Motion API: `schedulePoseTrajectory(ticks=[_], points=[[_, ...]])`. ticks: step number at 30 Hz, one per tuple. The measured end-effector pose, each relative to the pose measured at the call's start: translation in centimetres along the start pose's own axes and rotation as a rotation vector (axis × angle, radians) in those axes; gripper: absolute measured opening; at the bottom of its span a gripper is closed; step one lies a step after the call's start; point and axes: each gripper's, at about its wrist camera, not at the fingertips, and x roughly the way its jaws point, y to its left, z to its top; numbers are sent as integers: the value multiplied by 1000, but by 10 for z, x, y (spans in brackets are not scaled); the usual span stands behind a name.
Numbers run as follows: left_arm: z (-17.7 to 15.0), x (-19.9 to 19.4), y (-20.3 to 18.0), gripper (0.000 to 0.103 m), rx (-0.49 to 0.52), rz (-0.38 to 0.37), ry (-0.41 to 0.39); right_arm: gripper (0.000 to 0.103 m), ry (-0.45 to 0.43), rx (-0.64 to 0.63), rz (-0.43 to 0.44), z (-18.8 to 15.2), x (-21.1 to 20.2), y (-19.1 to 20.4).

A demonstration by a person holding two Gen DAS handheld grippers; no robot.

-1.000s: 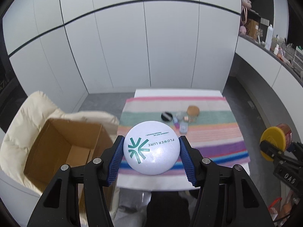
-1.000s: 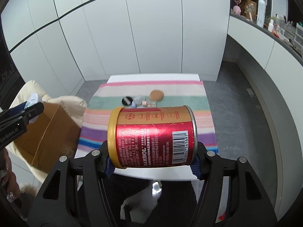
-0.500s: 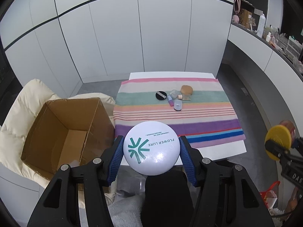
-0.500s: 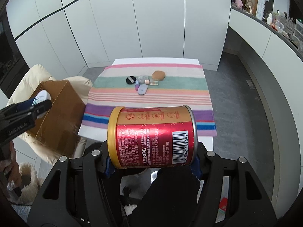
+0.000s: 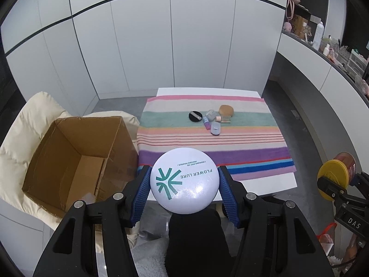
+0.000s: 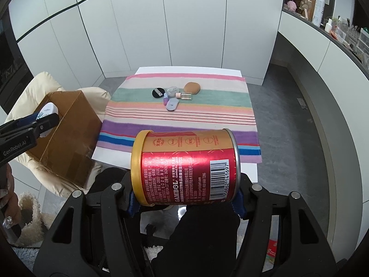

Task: Organize objects
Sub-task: 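Carry the white compact with left tool while right tool carries red can over box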

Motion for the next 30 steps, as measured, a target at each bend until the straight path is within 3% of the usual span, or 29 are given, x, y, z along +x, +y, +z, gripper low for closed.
schedulePoseTrajectory(ticks=[10,30], points=[[-13,-5,35,58,-52,49,14,64,-6,-74,49,8,7,31],[-68,-47,155,58,-278,227,12,64,11,-352,274,9,22,186]])
